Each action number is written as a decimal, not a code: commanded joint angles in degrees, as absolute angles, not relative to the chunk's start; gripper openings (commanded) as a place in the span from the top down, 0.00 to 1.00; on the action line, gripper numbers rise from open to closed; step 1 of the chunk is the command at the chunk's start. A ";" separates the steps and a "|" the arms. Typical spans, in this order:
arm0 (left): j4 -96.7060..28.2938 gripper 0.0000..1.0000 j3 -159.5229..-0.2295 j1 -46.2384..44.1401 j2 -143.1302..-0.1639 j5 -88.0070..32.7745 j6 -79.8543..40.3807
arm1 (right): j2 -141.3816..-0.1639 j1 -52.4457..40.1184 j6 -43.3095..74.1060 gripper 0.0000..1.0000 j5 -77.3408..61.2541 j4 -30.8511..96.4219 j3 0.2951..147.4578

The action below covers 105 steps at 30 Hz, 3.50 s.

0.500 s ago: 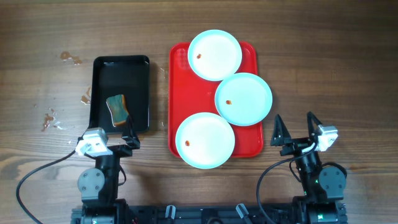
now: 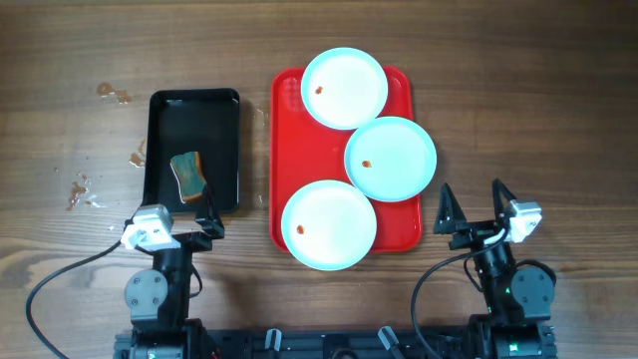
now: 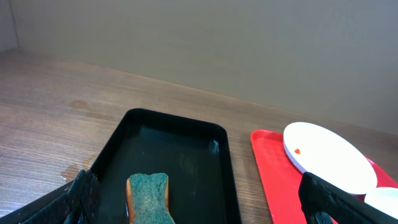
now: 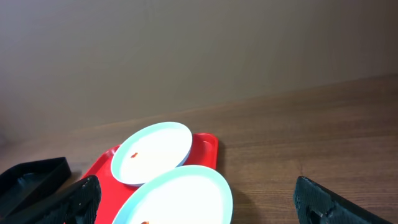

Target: Clean dirty plates on tray and stack at the side

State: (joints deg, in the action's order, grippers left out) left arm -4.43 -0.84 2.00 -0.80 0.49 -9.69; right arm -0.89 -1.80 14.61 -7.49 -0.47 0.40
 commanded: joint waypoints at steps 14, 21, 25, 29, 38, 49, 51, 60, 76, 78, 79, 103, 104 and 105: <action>-2.68 0.00 -0.34 2.31 -0.43 -3.38 -9.43 | -0.54 -2.07 13.72 0.00 -8.14 -0.64 0.30; -1.87 0.00 -0.34 2.31 -0.49 -17.52 -18.00 | -0.82 -2.09 31.03 0.00 -9.04 -0.69 0.30; 0.67 0.00 -1.32 2.33 -0.49 -22.72 -24.21 | -1.08 -2.09 28.05 0.00 -19.25 -0.27 1.63; 0.97 0.00 -10.22 2.33 -1.15 -22.46 -24.93 | -2.48 -2.07 16.49 0.00 -23.33 9.61 11.60; -34.81 0.00 -47.44 2.37 -32.16 -20.99 -17.56 | -29.61 -2.07 11.42 0.00 -22.09 39.07 44.86; -58.78 0.00 -67.88 2.39 -66.30 -13.74 -15.33 | -69.60 -2.07 14.79 0.00 -28.84 55.11 66.59; -60.42 0.00 -67.83 2.39 -69.71 -8.38 -16.45 | -72.53 -2.07 12.78 0.12 -31.00 54.70 66.59; -55.79 0.38 -67.72 2.46 -89.34 6.00 -23.70 | -65.01 -2.07 12.19 0.00 -29.65 53.98 66.59; -48.18 0.96 -68.29 2.90 -110.21 6.76 -24.21 | -62.78 -2.07 12.16 0.04 -29.63 54.89 66.48; -49.65 0.96 -69.80 2.90 -107.57 4.12 -22.11 | -62.78 -2.07 12.19 0.04 -29.63 54.87 66.48; -49.93 0.96 -70.61 2.90 -106.21 1.48 -20.34 | -62.78 -2.07 12.19 0.04 -29.63 54.89 66.48; -35.31 0.96 -60.64 2.68 -102.24 1.54 -16.86 | -62.78 -2.07 12.10 0.04 -29.58 56.64 66.46; -35.81 0.96 -60.66 2.70 -101.97 0.30 -15.66 | -62.78 -2.07 12.10 0.04 -29.58 56.64 66.46; -36.69 0.96 -60.75 2.70 -101.51 -0.84 -13.21 | -62.78 -2.07 12.14 0.04 -29.58 56.64 66.41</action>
